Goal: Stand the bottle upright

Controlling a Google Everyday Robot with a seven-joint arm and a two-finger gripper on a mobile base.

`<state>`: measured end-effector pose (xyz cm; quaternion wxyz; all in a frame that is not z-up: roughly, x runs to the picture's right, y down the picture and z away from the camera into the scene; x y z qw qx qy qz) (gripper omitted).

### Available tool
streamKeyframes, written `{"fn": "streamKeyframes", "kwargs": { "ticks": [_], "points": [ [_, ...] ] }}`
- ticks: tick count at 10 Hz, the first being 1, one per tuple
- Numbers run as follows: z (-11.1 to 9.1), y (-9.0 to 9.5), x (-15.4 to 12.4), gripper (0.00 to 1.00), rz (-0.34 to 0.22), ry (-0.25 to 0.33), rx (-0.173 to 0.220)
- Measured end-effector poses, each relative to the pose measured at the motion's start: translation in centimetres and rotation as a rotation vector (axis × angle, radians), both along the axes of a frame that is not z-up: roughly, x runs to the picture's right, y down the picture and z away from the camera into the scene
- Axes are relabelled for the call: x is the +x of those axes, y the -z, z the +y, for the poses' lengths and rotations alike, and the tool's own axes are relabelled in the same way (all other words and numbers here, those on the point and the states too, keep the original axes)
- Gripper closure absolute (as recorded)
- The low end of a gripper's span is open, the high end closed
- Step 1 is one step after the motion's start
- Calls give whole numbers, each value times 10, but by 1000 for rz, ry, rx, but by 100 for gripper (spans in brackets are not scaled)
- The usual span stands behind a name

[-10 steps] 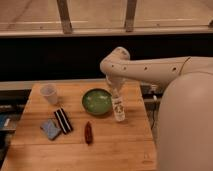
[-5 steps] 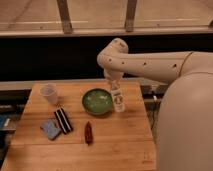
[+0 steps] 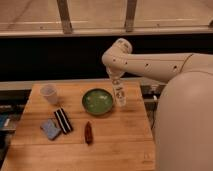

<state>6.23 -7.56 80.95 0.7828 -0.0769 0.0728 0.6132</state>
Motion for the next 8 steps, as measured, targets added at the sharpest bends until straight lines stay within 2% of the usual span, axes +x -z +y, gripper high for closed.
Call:
{"fn": "streamKeyframes", "kwargs": {
  "ticks": [2, 4, 8],
  "points": [
    [-3, 0, 15, 100, -16, -43, 40],
    [0, -1, 26, 100, -29, -79, 58],
    [19, -17, 35, 100, -47, -124, 46]
  ]
}}
